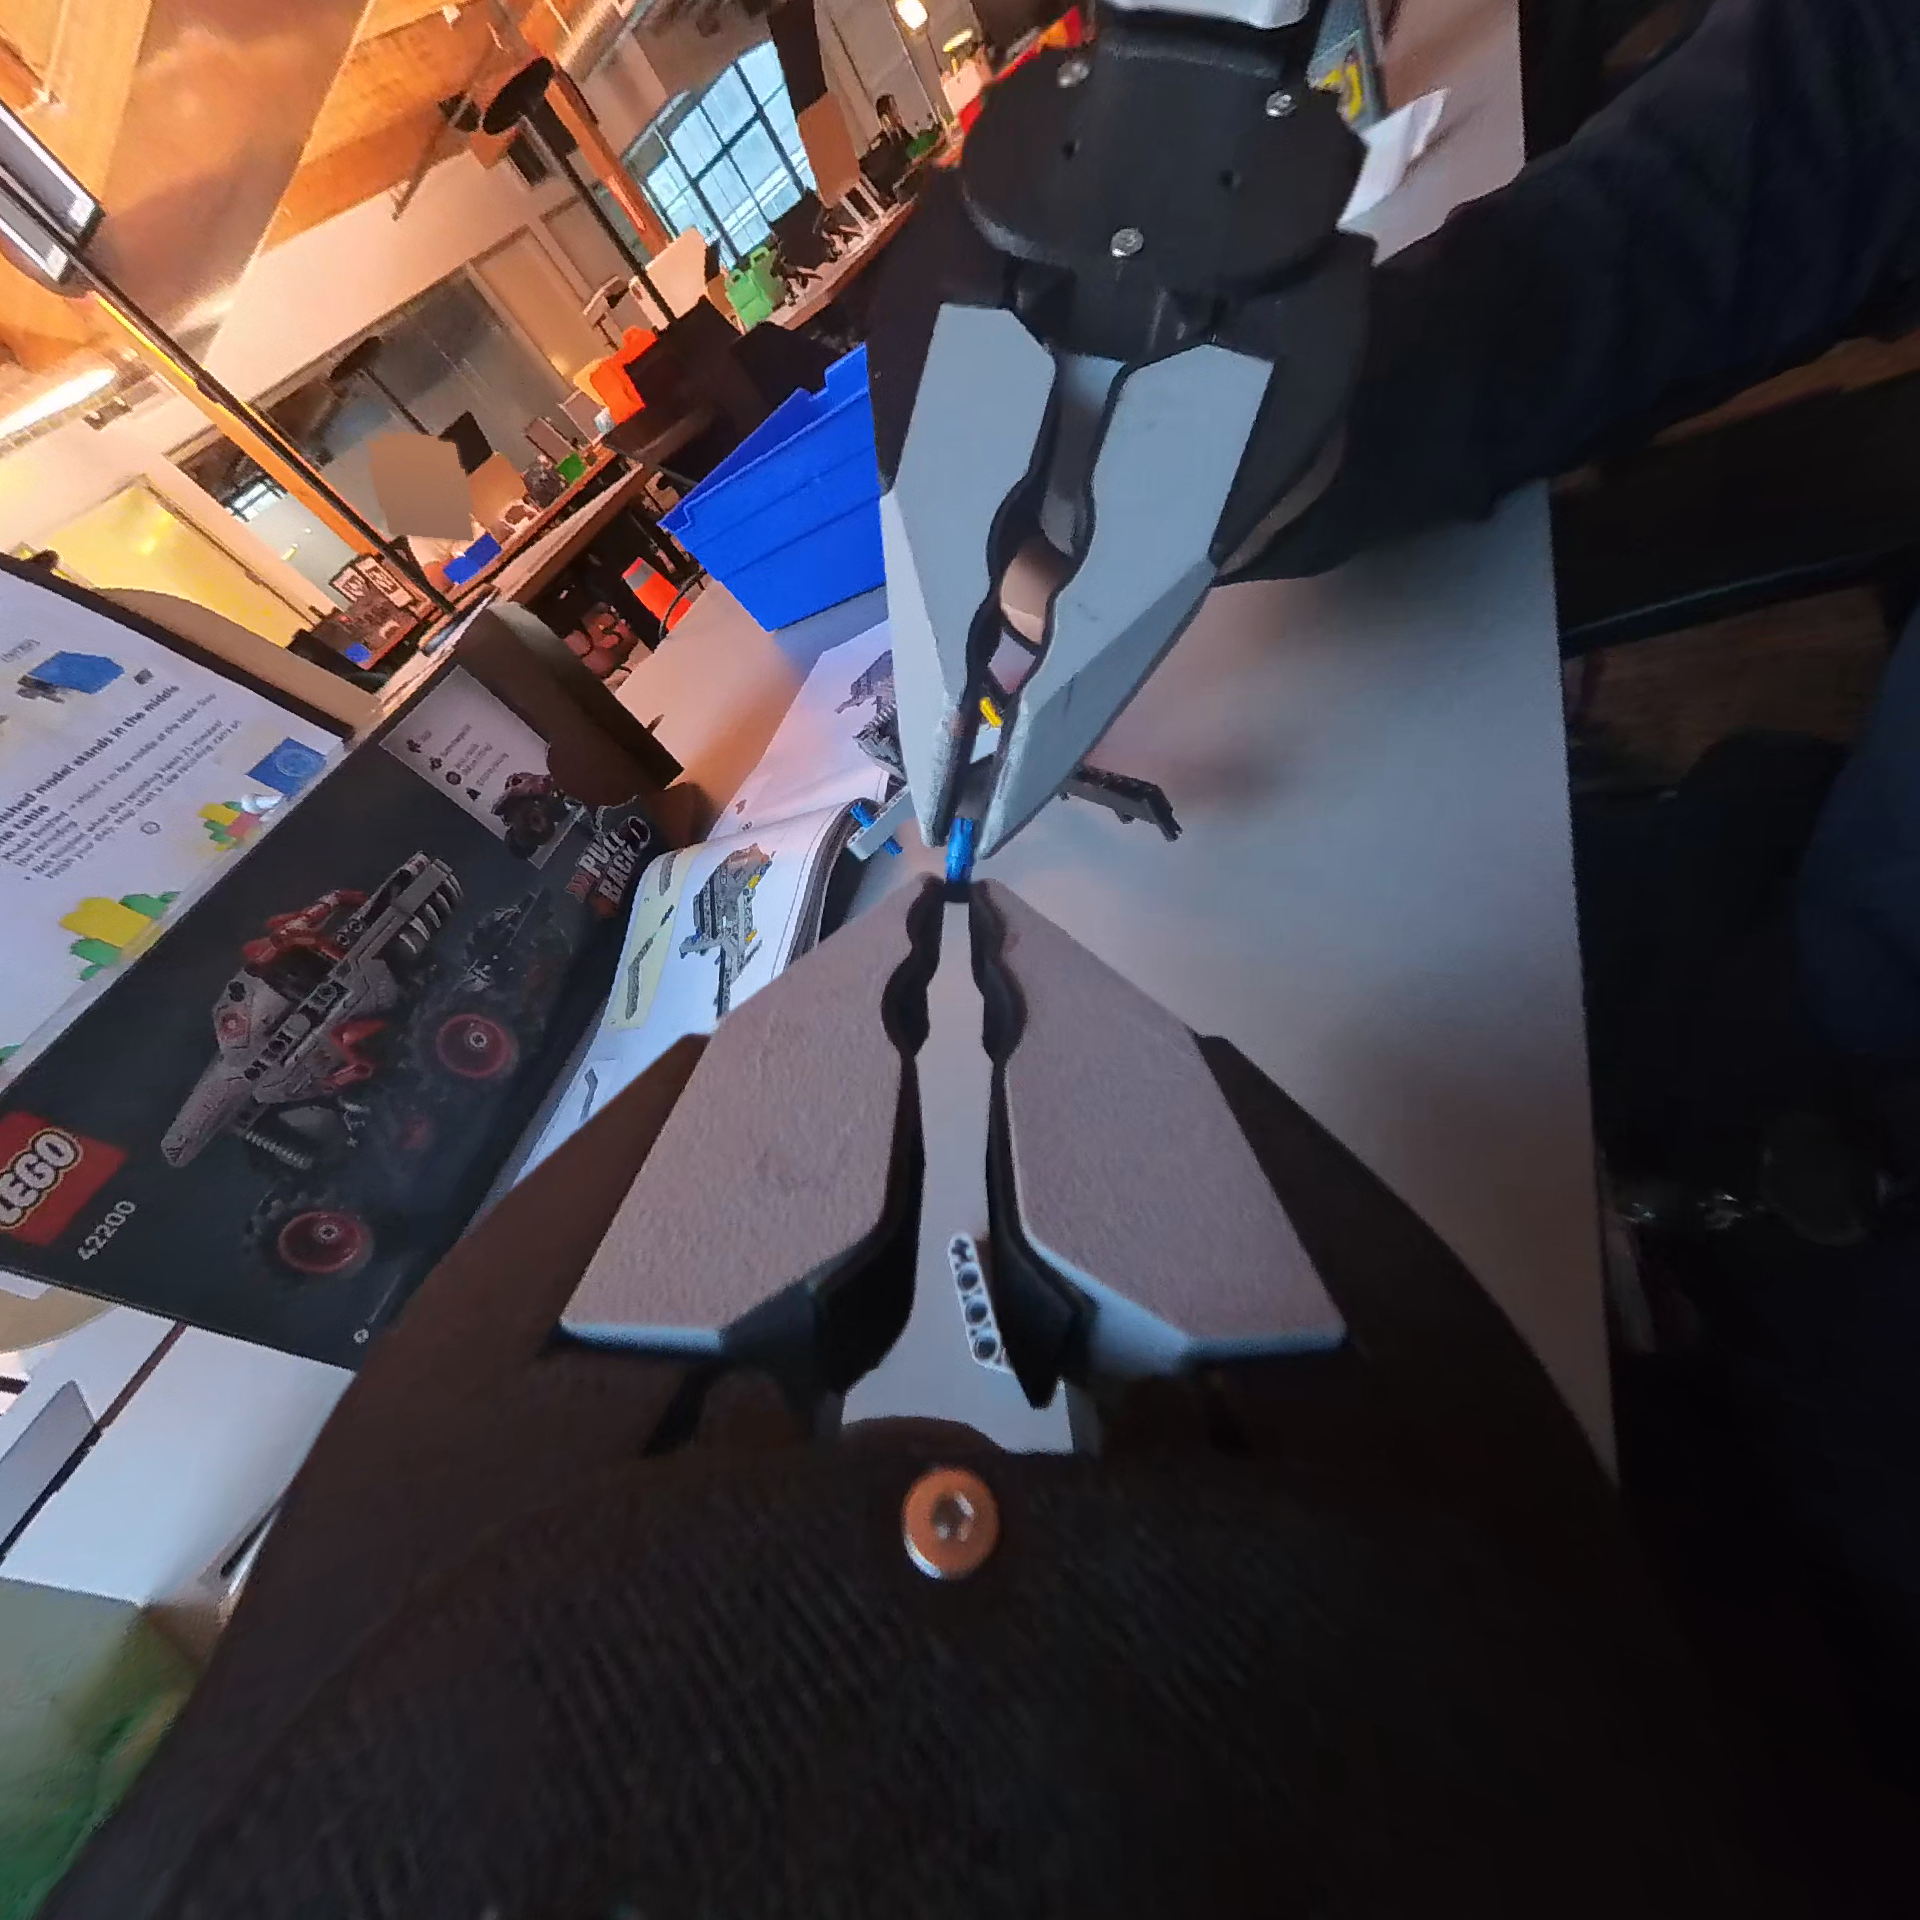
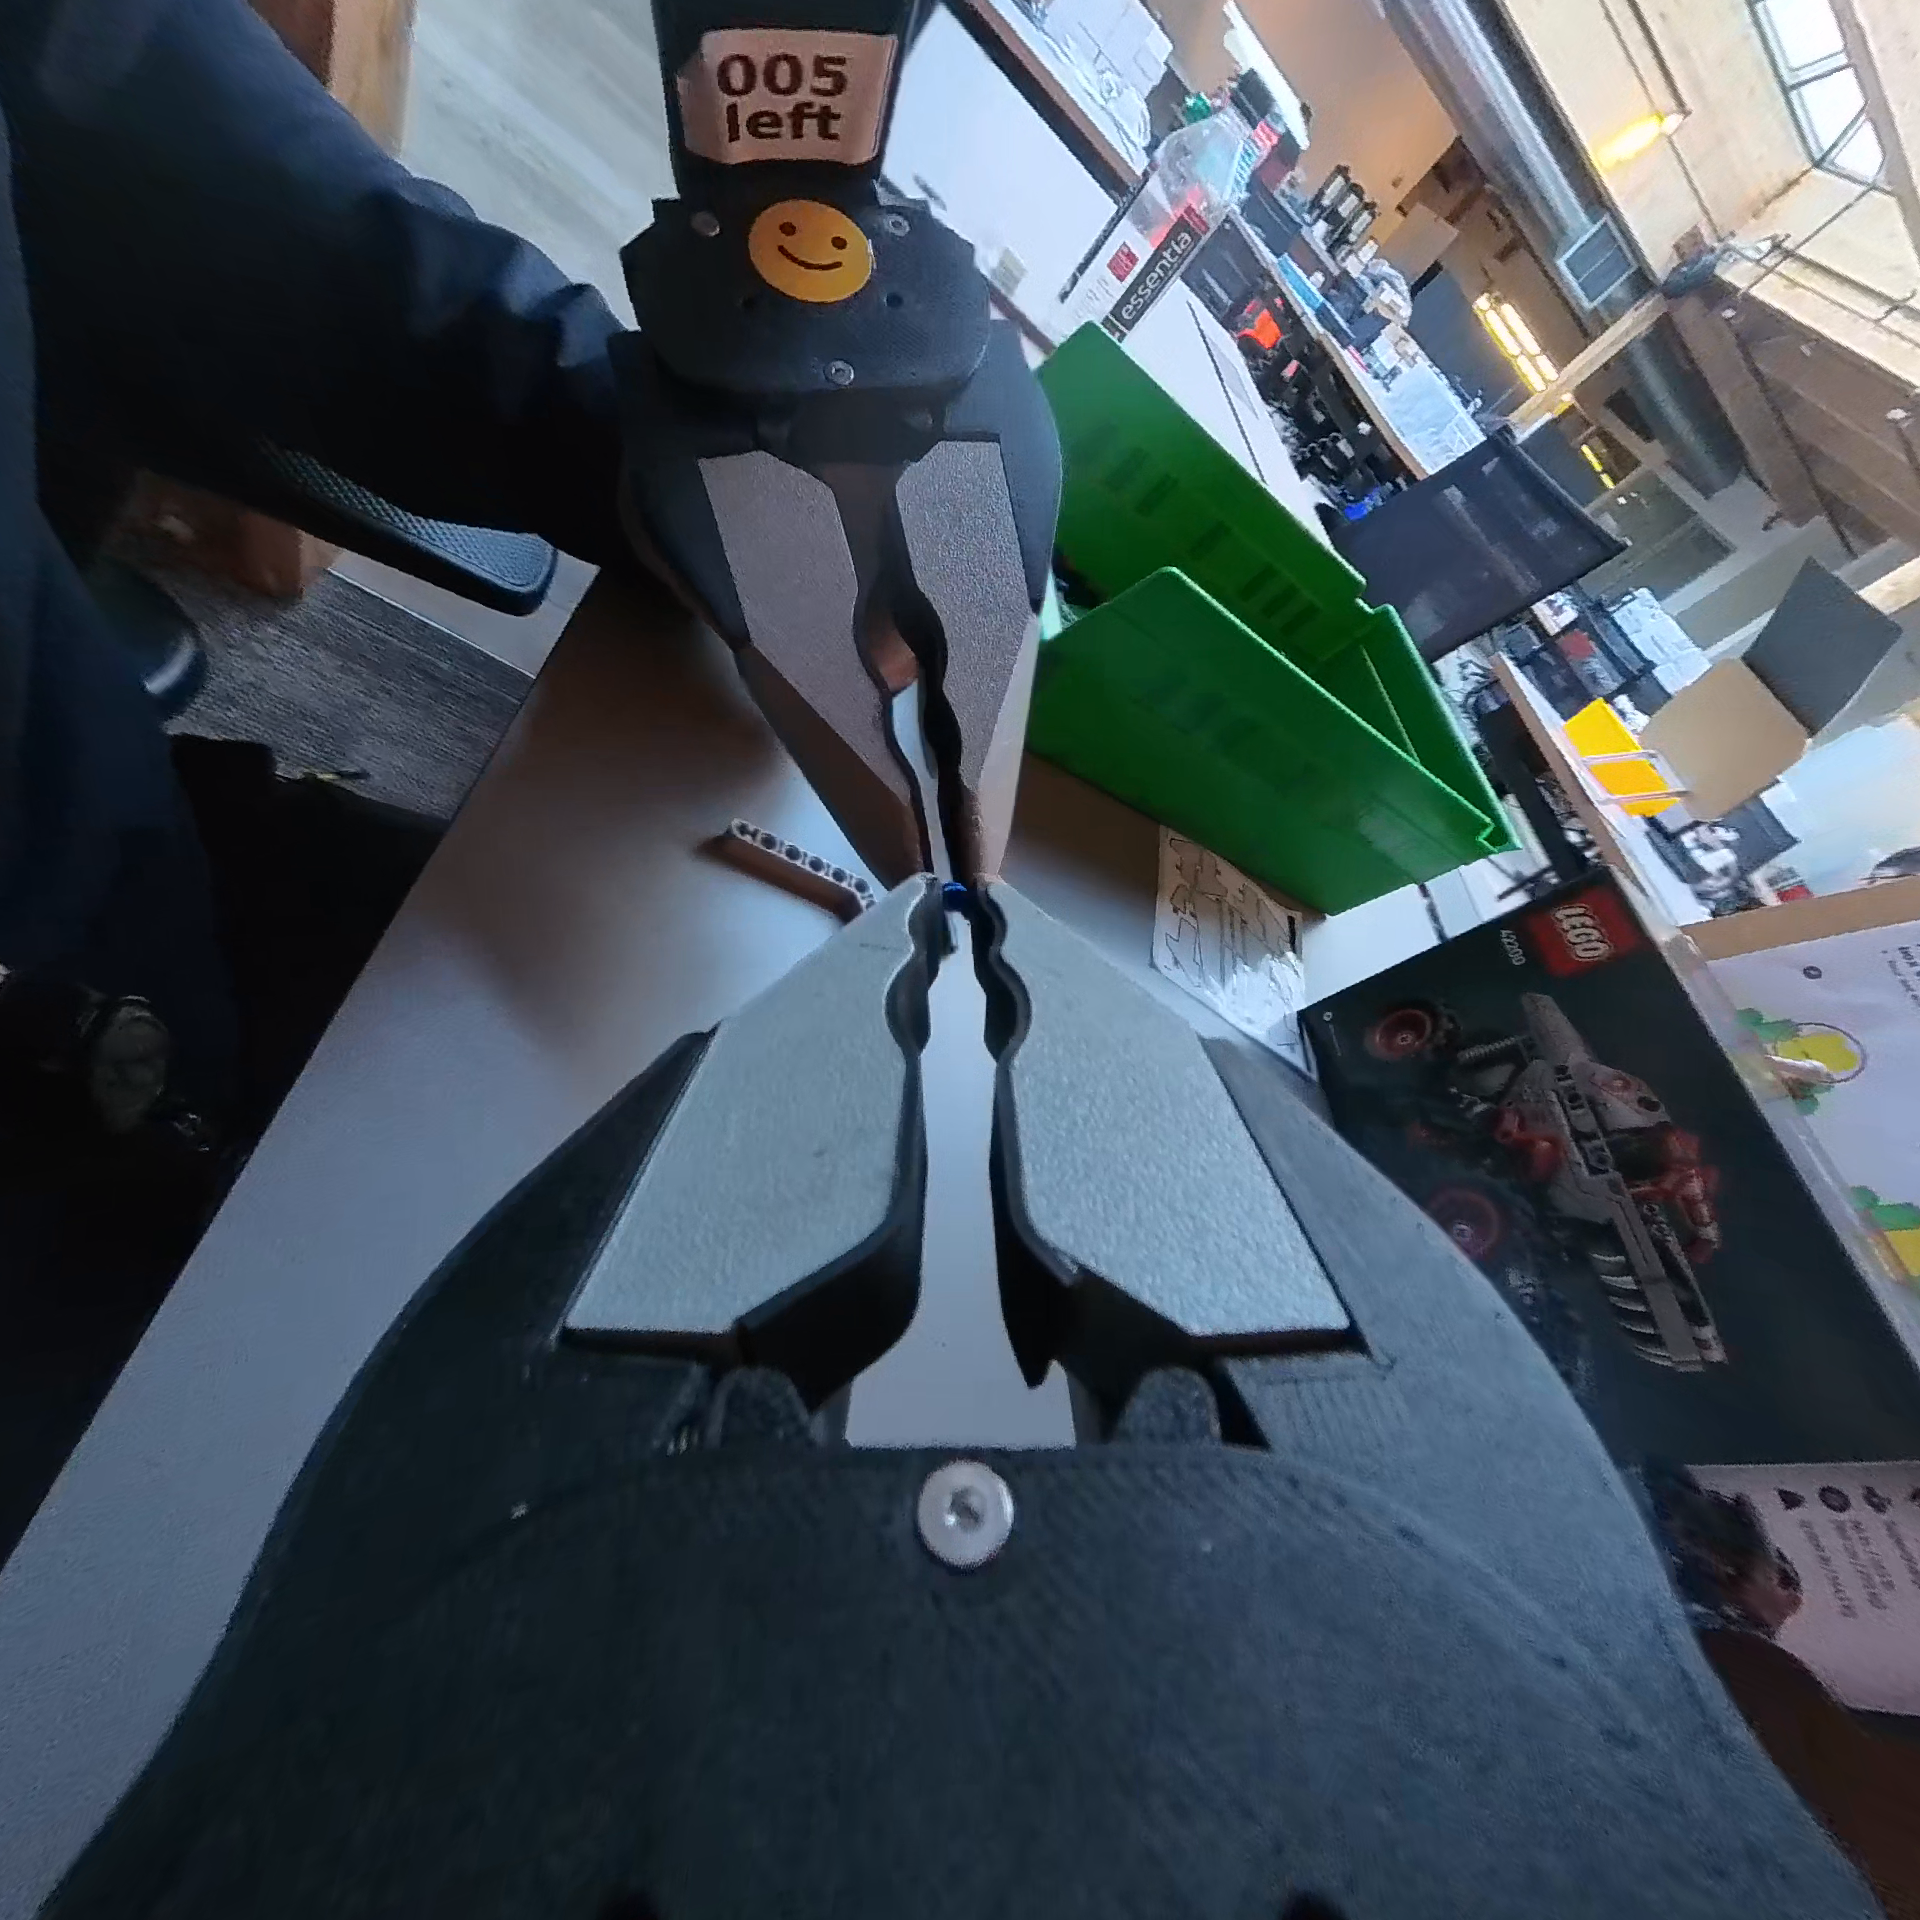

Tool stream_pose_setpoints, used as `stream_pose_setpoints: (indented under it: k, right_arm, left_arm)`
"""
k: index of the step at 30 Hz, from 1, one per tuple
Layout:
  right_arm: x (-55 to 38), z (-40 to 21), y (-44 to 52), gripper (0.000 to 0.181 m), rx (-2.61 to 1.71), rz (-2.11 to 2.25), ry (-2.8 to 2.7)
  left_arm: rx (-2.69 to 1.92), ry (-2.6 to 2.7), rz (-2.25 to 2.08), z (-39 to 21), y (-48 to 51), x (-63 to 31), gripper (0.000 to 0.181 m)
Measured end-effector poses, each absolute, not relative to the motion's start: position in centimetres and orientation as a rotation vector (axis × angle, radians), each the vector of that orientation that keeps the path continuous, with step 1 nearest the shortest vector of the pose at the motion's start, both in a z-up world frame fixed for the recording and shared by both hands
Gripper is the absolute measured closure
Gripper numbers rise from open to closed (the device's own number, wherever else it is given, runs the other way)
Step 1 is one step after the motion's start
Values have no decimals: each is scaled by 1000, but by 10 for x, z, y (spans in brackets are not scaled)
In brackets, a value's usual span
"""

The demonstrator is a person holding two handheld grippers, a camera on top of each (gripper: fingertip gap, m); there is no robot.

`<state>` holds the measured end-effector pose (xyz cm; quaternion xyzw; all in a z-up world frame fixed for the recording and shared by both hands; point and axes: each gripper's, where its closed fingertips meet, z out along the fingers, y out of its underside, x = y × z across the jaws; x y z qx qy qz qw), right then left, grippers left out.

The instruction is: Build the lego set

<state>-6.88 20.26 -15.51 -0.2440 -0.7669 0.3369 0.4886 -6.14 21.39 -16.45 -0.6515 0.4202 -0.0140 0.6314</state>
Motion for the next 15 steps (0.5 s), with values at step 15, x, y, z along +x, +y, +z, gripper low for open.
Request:
stream_pose_setpoints:
  k: [15]
  right_arm:
    - [-71,-161,216,179,-698,823,-1880]
  left_arm:
    - [-1875,746,-255,-194,222,-96,171]
